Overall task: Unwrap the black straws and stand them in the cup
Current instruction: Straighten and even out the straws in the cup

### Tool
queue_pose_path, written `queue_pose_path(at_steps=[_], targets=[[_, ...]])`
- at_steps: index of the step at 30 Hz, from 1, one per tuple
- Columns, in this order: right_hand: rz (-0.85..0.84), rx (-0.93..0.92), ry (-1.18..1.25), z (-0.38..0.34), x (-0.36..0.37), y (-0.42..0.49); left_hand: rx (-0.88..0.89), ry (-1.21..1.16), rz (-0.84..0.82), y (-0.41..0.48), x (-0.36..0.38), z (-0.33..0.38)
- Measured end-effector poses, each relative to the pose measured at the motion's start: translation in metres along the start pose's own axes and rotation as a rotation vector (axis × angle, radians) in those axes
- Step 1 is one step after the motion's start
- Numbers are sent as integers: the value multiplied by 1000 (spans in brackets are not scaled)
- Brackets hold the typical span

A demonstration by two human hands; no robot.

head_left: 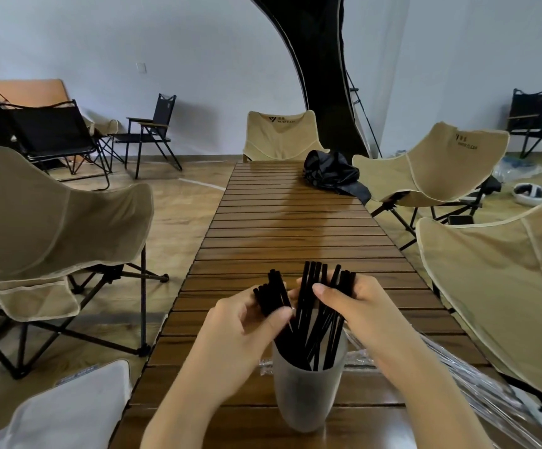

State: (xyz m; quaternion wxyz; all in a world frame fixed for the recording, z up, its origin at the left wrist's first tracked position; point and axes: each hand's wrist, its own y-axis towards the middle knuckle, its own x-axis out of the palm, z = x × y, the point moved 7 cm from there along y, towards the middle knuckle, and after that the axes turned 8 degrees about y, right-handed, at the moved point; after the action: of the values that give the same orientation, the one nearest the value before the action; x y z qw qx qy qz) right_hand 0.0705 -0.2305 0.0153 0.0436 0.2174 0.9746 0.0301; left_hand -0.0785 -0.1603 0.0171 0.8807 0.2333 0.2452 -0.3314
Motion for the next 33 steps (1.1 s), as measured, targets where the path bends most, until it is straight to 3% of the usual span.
queue_pose_path(at_steps=[13,24,33], targets=[[-85,38,157,10,-7,-1,22,-180,14,8,6,-9],[-153,71,474,12,-5,-1,8,-225,26,8,5,-10],[-250,24,474,11,-3,0,-4,-194,1,8,7,-8]])
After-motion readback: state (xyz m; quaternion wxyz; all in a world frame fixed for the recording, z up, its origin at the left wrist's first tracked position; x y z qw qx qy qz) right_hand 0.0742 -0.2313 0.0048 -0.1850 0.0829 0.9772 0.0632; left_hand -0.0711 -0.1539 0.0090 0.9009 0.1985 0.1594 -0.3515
